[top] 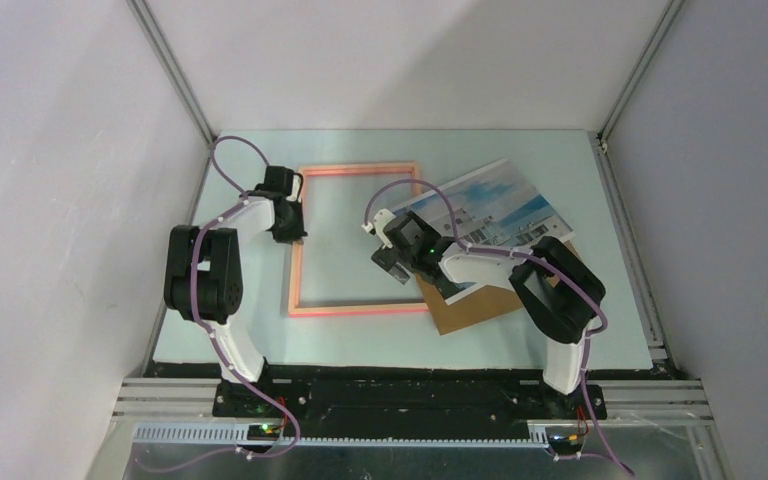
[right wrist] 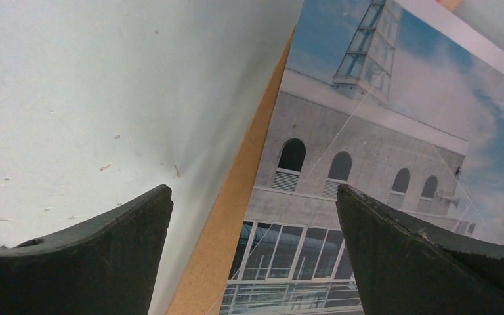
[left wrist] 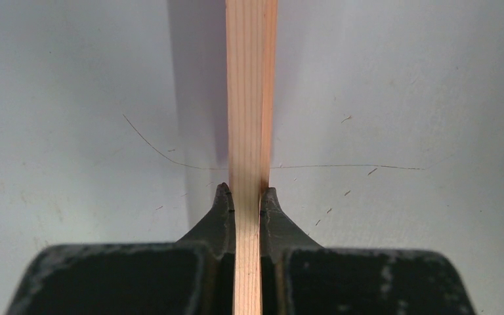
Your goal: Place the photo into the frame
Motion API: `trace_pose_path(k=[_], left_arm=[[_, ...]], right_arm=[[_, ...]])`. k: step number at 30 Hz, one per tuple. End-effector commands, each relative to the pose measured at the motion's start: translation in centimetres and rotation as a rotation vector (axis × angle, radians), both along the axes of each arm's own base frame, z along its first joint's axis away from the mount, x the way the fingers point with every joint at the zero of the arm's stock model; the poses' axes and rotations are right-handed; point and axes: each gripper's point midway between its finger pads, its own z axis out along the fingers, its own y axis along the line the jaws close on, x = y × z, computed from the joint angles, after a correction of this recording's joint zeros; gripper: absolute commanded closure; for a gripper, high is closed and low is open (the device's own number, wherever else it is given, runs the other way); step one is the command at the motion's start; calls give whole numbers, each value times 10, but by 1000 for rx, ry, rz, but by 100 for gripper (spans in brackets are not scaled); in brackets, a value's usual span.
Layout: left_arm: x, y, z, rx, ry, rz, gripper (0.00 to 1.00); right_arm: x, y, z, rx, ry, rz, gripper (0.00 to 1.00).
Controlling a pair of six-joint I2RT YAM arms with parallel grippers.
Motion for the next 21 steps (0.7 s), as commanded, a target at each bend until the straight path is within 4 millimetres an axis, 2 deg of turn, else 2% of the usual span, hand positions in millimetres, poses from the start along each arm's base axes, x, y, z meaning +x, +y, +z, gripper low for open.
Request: trace_pose_path(k=[1,5,21], left_arm=[[-2,24,3,112,14,-5,100],[-1,24,4,114,12,-7,100],[-2,28,3,132,16,-6,100]], right_arm=[[17,1,12,-33,-84,-36,0],[20,-8,16,-56,-95,-59,0],[39,-55,53,-53,-122,-155,6]])
